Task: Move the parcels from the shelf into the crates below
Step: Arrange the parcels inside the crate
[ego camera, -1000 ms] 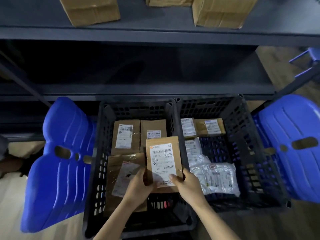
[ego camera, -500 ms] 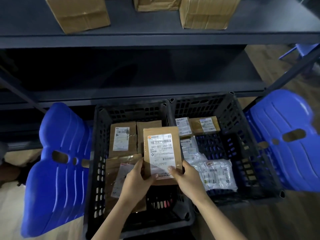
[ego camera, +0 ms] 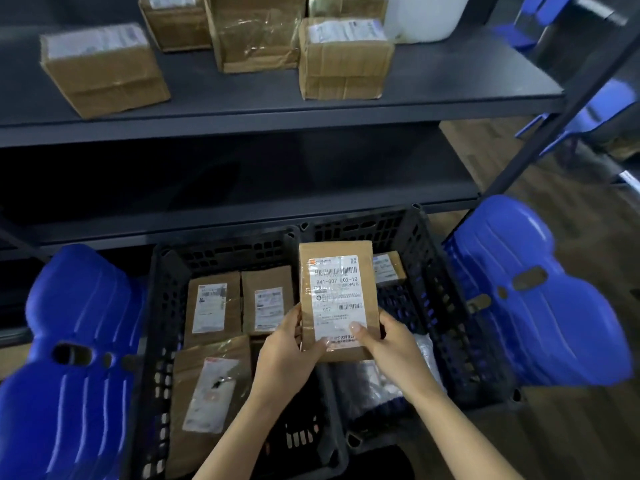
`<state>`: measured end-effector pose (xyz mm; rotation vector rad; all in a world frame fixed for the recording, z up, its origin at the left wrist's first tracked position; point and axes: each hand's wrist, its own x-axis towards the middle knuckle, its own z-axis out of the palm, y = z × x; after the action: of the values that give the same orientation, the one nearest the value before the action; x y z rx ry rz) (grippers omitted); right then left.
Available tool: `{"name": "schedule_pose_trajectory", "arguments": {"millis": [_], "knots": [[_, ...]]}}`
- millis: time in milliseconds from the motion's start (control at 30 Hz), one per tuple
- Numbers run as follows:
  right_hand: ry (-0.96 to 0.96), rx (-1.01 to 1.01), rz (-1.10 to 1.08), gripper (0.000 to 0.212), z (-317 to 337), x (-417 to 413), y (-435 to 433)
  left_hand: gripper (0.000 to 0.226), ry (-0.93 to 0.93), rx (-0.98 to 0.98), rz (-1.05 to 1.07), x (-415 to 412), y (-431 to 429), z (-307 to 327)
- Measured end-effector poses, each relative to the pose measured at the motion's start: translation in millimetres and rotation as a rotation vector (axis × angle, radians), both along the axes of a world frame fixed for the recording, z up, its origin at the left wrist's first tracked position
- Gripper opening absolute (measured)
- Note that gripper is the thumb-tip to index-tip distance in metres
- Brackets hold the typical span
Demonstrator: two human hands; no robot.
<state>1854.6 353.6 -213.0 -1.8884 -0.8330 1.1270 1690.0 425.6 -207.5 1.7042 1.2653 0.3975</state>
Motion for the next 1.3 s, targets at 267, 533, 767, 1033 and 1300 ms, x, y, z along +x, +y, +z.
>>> {"name": "schedule_pose_trajectory", "arguments": {"millis": [267, 533, 767, 1033, 1300], "knots": [[-0.033, -0.102, 0.082, 0.022, -34.0, 123.2, 0.0, 0.046, 0.034, -0.055, 0.053, 121.1, -13.9, -37.8], [-0.007, -0.234, 0.049, 0.034, -124.1, 188.0, 15.5, 0.043, 0.08, -0.228, 0.134, 198.7, -4.6, -127.4], [-0.007, -0.385, -0.155, 0.06, -212.1, 190.4, 16.4, 0.043, 0.08, -0.399, 0.152, 229.4, -1.1, -217.0], [-0.029, -0.41, -0.271, 0.062, -261.4, 197.6, 14.1, 0.032, 0.033, -0.432, 0.194, 246.9, -2.8, -268.3], [-0.052, -0.4, -0.303, 0.068, -281.3, 204.7, 17.9, 0.036, -0.093, -0.499, 0.285, 265.5, -4.5, -291.0]]}}
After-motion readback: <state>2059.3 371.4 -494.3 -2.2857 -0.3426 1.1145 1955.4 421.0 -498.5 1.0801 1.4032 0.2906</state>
